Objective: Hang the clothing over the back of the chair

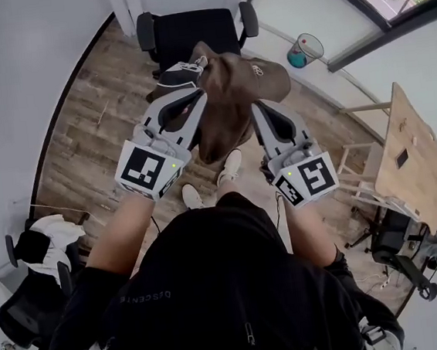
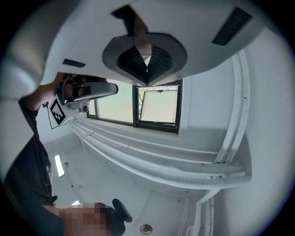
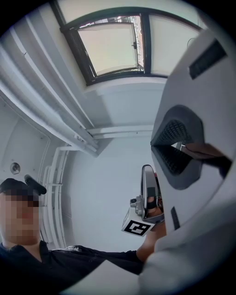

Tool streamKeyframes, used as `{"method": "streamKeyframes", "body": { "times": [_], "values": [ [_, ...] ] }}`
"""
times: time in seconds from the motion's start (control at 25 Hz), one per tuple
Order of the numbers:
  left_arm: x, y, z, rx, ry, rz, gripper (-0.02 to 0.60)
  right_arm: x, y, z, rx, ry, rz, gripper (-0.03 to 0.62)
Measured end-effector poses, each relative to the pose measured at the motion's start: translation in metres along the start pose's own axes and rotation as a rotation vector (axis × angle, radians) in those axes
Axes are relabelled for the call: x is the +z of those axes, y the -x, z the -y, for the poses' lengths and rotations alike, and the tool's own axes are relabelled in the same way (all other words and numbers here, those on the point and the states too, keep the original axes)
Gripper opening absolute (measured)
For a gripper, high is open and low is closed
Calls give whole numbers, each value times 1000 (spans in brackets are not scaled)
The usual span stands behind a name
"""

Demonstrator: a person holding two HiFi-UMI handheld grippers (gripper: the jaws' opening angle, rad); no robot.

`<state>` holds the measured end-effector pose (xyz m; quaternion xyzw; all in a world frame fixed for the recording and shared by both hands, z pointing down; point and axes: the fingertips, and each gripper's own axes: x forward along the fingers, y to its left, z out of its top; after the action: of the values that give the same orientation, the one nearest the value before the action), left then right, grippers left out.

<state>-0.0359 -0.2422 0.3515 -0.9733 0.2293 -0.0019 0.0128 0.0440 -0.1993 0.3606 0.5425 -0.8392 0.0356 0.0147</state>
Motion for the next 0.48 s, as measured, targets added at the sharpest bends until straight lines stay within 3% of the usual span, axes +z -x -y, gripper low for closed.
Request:
{"method": "streamKeyframes", "body": {
  "times": [0.24,0.48],
  "values": [
    [1,7,40,-47,16,-1,18,4,34,-4,-40,6,8,6],
    [8,12,68,-2,25,8,18,5,59,0,-9,16,7,6]
  ]
}}
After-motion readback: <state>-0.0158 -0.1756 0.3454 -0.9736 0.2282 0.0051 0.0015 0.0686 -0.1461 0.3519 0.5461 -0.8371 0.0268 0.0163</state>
